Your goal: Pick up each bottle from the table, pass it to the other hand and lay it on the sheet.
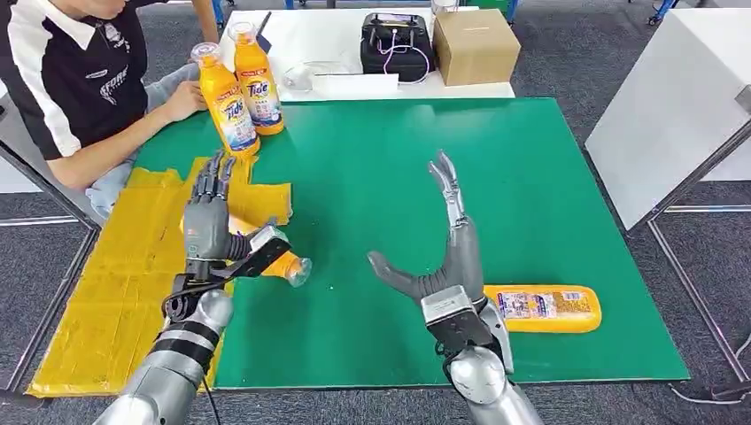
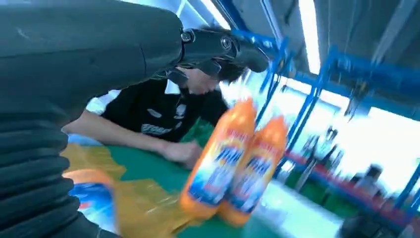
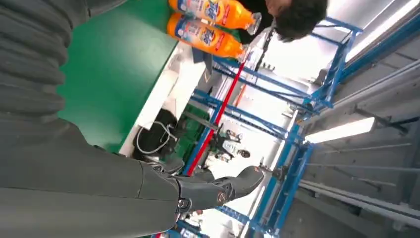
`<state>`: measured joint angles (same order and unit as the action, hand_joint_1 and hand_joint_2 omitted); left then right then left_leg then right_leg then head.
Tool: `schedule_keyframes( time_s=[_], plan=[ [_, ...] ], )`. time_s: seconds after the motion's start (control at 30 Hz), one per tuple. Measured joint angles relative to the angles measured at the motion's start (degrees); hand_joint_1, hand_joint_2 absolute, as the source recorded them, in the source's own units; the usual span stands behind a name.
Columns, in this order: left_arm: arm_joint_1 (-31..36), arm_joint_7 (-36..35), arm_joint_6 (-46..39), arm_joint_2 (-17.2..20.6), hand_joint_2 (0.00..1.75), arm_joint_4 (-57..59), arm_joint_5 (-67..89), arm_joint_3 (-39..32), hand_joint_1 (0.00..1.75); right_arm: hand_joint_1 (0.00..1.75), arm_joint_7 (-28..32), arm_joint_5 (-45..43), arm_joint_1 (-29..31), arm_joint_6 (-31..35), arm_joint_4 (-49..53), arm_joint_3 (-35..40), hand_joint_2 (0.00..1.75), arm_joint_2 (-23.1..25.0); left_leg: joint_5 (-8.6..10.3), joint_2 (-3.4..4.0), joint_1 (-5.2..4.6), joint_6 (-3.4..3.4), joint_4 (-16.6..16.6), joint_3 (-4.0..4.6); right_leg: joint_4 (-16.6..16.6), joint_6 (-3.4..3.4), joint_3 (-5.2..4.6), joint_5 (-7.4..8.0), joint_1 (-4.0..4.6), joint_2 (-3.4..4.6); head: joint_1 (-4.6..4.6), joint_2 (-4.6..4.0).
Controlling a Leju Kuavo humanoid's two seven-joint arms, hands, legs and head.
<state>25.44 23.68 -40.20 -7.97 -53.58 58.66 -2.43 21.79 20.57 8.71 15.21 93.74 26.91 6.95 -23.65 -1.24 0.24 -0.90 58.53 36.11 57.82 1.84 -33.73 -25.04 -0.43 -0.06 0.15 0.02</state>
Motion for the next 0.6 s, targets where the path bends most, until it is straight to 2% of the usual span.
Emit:
schedule_keyframes(
  time_s=[0.2,0.47,0.6],
  plan=[
    [-0.75,0.85,0.0,-1.93,1.75,-2.97,-0.54,-3.84,0.0,0.0,0.02,0.17,0.0,0.06,-0.2,0.0,1.75,0.0,0.0,-0.01,0.0,0.0,0.0,0.0,0.0,0.0,-0.01,0.0,0.0,0.0,-0.02,0.0],
    [-1.25,0.91,0.0,-2.65,1.75,-4.08,-0.83,-5.26,0.0,0.0,-0.07,0.15,-0.02,0.06,-0.24,0.0,1.75,0.02,-0.01,0.01,0.0,0.0,0.0,0.01,-0.01,0.0,-0.01,0.0,0.0,0.0,-0.02,0.0],
    [-1.96,3.03,0.69,-2.67,1.75,-3.86,-11.71,-4.98,0.0,0.0,-0.37,3.68,-0.49,1.55,-1.11,0.06,1.75,-0.04,-0.01,0.02,0.0,0.0,0.0,0.01,0.0,0.0,-0.01,0.0,0.0,0.01,0.0,0.0]
  ],
)
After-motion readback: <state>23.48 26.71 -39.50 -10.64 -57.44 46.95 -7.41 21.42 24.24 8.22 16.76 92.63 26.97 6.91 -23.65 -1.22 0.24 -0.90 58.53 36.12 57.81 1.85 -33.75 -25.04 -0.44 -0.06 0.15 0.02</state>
